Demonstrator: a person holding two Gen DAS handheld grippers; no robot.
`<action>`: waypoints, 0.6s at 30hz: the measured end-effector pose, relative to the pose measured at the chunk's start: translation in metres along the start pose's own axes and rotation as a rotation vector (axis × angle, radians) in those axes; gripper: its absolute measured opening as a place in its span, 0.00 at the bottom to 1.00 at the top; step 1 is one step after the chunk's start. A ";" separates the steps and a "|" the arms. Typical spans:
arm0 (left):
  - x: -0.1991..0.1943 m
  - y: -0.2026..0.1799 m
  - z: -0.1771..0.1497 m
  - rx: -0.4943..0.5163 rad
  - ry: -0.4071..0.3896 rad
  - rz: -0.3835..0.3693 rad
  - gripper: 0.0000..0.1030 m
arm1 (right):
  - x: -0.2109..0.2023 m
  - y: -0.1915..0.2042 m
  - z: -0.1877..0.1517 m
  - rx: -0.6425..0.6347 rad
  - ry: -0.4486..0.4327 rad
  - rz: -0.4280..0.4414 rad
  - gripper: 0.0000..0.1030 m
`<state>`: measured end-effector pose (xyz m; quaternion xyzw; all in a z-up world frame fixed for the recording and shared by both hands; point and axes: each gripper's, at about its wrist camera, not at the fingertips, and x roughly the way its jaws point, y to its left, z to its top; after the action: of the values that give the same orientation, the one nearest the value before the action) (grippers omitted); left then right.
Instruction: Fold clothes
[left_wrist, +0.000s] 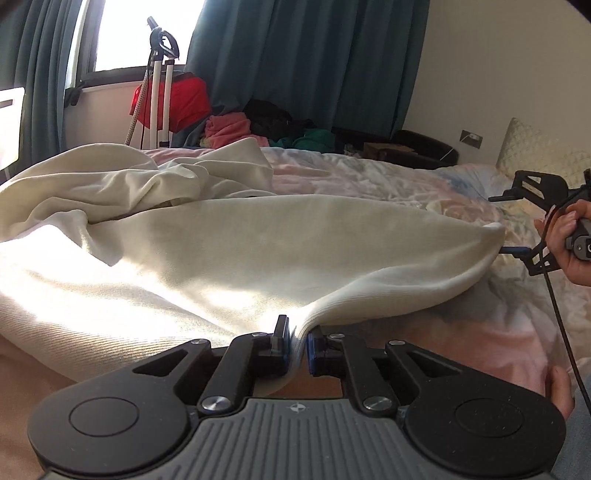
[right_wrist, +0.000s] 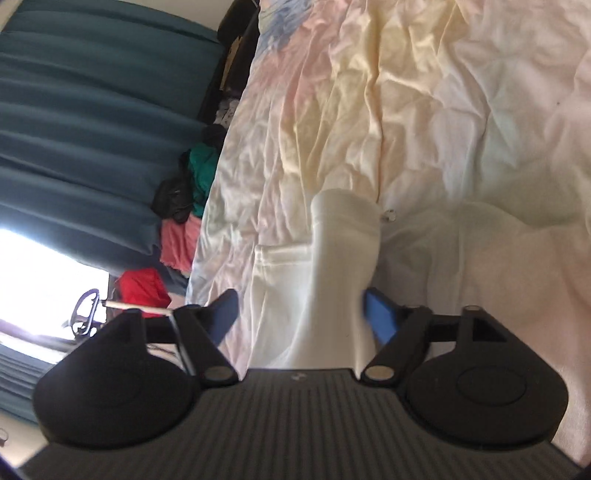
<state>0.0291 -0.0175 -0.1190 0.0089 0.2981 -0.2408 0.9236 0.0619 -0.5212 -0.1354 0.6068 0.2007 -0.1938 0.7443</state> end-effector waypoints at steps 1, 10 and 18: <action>-0.001 0.000 -0.001 -0.002 0.001 0.001 0.10 | 0.001 -0.001 0.000 0.002 0.019 -0.010 0.77; -0.001 0.004 0.000 -0.038 0.020 -0.005 0.11 | -0.009 -0.010 -0.001 -0.082 0.032 -0.155 0.61; 0.003 0.013 0.005 -0.102 0.012 -0.039 0.11 | 0.047 -0.001 -0.001 -0.217 0.082 -0.273 0.56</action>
<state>0.0398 -0.0083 -0.1182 -0.0428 0.3155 -0.2432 0.9163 0.1012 -0.5230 -0.1618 0.4972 0.3312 -0.2456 0.7634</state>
